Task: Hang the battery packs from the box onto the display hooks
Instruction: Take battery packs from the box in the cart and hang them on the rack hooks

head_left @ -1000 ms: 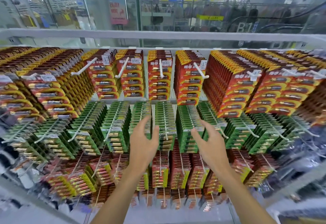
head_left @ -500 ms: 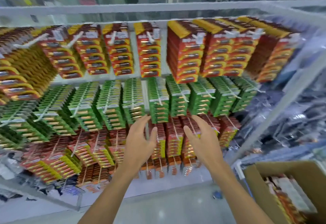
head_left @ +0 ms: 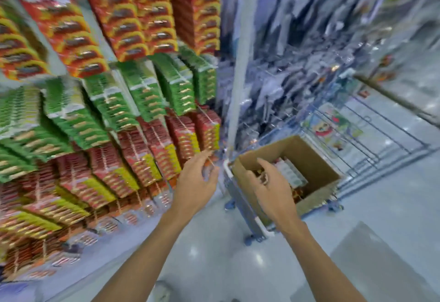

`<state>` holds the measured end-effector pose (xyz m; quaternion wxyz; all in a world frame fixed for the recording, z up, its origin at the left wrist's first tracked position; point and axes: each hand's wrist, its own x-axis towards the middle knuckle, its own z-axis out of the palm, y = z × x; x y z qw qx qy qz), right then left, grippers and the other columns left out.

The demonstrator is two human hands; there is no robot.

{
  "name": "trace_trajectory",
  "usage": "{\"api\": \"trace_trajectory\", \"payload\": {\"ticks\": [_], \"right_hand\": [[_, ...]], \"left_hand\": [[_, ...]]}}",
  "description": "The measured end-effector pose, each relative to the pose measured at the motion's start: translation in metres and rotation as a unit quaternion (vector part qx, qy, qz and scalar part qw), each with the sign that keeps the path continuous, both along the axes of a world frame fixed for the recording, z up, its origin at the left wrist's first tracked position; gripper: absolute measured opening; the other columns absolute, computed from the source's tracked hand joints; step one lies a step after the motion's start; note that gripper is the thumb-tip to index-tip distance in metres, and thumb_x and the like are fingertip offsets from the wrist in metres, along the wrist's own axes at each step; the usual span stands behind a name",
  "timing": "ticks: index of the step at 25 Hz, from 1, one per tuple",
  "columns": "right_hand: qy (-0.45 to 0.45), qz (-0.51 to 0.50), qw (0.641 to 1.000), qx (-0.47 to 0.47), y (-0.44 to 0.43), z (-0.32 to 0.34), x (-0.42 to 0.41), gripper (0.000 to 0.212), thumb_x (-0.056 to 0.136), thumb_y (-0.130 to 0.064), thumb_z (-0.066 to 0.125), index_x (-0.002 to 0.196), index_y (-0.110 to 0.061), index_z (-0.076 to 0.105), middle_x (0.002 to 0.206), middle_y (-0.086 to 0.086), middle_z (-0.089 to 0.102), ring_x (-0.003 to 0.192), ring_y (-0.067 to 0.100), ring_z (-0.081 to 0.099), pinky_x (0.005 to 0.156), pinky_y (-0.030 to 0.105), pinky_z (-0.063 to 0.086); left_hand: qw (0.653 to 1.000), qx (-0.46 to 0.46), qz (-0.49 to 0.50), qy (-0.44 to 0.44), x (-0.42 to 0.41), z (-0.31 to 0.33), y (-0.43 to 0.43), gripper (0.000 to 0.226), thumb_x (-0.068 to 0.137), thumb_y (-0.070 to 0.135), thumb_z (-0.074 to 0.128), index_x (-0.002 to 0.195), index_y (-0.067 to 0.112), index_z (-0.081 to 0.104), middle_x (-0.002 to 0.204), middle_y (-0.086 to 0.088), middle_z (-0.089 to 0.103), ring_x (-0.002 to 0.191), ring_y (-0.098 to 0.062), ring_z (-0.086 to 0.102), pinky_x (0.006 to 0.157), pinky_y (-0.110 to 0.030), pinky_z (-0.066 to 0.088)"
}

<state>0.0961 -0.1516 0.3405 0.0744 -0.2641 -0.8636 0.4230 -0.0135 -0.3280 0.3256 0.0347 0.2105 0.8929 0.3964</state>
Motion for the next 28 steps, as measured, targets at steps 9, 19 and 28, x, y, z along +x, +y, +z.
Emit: {"api": "trace_trajectory", "payload": {"ticks": [9,19,28], "right_hand": [[-0.097,-0.093,0.991,-0.013,0.108,-0.056,0.033,0.061,0.095,-0.059,0.055,0.147,-0.026,0.052,0.144,-0.004,0.06,0.133,0.021,0.055,0.107,0.049,0.048],[-0.225,-0.075,0.971,-0.034,0.188,-0.117,-0.018,0.042,0.1,-0.044,0.059,0.137,-0.025,0.056,0.126,-0.004,0.068,0.111,0.021,0.066,0.091,0.041,0.058],[-0.358,0.037,0.931,-0.052,0.281,-0.189,-0.059,0.039,0.096,-0.036,0.062,0.13,-0.019,0.054,0.125,0.008,0.064,0.113,0.033,0.061,0.094,0.044,0.05]], "left_hand": [[0.987,-0.042,-0.123,-0.098,0.028,-0.047,0.12,0.051,0.104,0.04,0.057,0.15,0.019,0.05,0.156,0.0,0.049,0.146,-0.02,0.041,0.12,-0.039,0.034],[0.974,-0.094,-0.058,-0.196,-0.01,-0.098,0.213,0.042,0.105,0.033,0.054,0.144,0.018,0.051,0.144,0.001,0.057,0.135,-0.018,0.051,0.107,-0.033,0.045],[0.931,-0.178,0.082,-0.308,-0.006,-0.165,0.283,0.046,0.102,0.037,0.057,0.144,0.017,0.048,0.14,-0.005,0.06,0.13,-0.028,0.057,0.108,-0.048,0.05]]}}
